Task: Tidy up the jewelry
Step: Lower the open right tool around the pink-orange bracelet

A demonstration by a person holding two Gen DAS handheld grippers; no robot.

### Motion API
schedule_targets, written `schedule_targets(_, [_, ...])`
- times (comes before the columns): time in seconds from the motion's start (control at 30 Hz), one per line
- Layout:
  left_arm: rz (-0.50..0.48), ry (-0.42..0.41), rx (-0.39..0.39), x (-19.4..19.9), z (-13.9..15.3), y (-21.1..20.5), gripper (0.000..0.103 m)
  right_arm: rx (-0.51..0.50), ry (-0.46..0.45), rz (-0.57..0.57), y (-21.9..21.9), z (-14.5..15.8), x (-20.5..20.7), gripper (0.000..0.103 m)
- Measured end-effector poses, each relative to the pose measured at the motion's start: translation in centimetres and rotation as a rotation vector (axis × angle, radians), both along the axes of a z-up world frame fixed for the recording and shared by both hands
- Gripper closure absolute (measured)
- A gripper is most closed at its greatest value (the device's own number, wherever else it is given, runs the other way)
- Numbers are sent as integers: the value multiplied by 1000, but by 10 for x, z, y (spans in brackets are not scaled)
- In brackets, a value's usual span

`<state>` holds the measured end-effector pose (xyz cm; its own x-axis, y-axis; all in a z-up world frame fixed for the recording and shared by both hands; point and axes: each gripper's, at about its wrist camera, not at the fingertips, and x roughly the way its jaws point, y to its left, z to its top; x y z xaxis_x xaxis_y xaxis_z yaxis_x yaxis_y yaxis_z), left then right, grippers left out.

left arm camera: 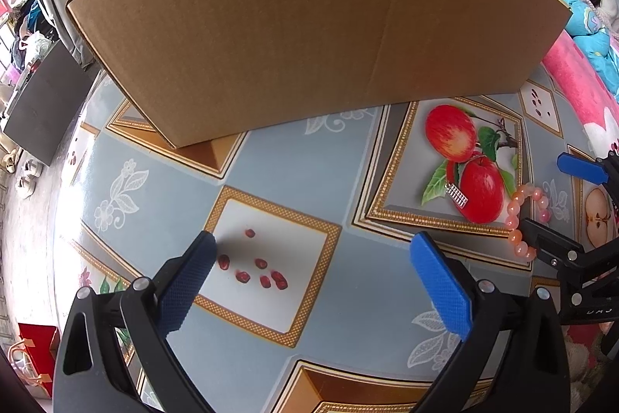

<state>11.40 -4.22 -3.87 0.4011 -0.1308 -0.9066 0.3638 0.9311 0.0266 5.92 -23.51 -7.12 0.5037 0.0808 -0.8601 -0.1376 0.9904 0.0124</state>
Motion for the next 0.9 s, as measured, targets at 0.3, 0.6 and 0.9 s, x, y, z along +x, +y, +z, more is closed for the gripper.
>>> schedule_targets(0.3, [13,3,1,0,0,-1,4,-10,21,-7,-4,0,5,8])
schedule_targets(0.6, [14,0,0,0,0,-2,4,23,-26,-8,-15,13,-1,17])
schedule_targets(0.9, [10,-26,-9,-6,0,0,4,124,-57,-6,-34,25,-9,46])
